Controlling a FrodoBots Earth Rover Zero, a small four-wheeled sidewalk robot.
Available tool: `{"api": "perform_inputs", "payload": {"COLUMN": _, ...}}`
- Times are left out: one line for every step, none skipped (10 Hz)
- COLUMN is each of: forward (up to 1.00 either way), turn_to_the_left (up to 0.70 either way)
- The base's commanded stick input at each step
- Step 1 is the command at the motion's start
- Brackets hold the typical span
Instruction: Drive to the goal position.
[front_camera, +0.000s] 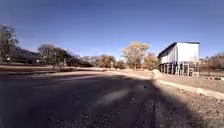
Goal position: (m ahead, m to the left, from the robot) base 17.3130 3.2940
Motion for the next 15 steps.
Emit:
{"api": "perform_inputs", "payload": {"forward": 0.70, "turn_to_the_left": 0.00}}
{"api": "perform_inputs", "payload": {"forward": 0.70, "turn_to_the_left": 0.00}}
{"api": "perform_inputs", "payload": {"forward": 0.70, "turn_to_the_left": 0.00}}
{"api": "perform_inputs", "payload": {"forward": 0.70, "turn_to_the_left": 0.00}}
{"api": "perform_inputs", "payload": {"forward": 0.70, "turn_to_the_left": 0.00}}
{"api": "perform_inputs", "payload": {"forward": 0.70, "turn_to_the_left": 0.00}}
{"api": "perform_inputs", "payload": {"forward": 0.70, "turn_to_the_left": 0.00}}
{"api": "perform_inputs", "payload": {"forward": 0.70, "turn_to_the_left": 0.00}}
{"api": "perform_inputs", "payload": {"forward": 0.70, "turn_to_the_left": 0.00}}
{"api": "perform_inputs", "payload": {"forward": 0.70, "turn_to_the_left": 0.00}}
{"api": "perform_inputs", "payload": {"forward": 0.70, "turn_to_the_left": 0.00}}
{"api": "perform_inputs", "payload": {"forward": 0.70, "turn_to_the_left": 0.00}}
{"api": "perform_inputs", "payload": {"forward": 0.70, "turn_to_the_left": 0.00}}
{"api": "perform_inputs", "payload": {"forward": 0.70, "turn_to_the_left": 0.00}}
{"api": "perform_inputs", "payload": {"forward": 0.70, "turn_to_the_left": 0.00}}
